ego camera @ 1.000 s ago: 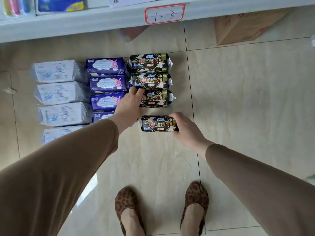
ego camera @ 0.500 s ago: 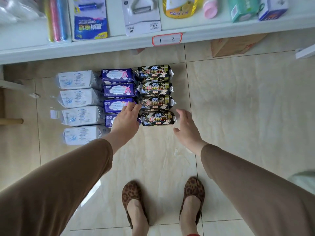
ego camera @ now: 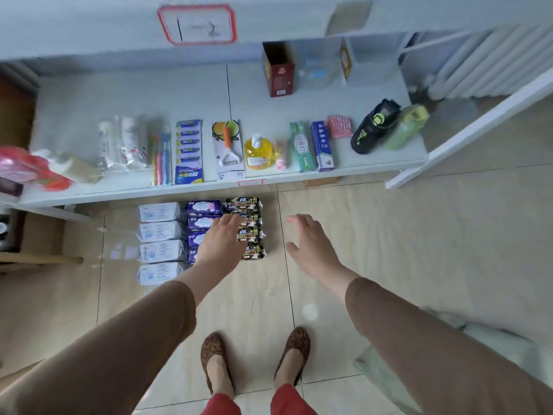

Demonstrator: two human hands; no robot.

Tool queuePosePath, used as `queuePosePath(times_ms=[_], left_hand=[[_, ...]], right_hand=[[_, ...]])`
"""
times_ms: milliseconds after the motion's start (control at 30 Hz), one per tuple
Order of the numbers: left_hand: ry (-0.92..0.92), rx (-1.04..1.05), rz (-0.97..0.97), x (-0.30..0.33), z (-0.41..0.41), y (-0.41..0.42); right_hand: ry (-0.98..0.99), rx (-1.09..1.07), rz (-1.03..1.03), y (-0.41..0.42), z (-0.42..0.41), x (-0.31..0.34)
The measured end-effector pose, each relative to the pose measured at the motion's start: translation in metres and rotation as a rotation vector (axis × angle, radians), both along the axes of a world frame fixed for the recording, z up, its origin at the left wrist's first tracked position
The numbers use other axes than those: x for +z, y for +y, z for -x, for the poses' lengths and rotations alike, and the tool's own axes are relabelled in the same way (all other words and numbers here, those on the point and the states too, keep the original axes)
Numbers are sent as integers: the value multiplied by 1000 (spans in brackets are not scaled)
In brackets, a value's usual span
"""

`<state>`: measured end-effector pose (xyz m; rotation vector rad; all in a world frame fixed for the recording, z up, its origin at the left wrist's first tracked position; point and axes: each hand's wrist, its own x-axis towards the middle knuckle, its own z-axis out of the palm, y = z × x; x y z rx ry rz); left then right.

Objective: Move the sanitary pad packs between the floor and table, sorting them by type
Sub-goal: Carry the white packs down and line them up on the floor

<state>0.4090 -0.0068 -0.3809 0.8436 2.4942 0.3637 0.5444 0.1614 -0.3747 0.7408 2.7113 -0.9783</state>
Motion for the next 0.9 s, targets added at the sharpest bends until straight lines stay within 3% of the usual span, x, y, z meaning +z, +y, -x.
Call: queuePosePath(times_ms=[200,400,633,900], left_hand=[[113,-6,-156,162,-13,40],[234,-29,-272,264,6,60],[317,0,-367,326,75,82],[315,49,-378,356,138,110]], right_hand=[[177,20,-64,33,8,166],[288,87,-110,58,37,268],[369,85,-114,94,105,332],[392,41,-140,139,166,369]])
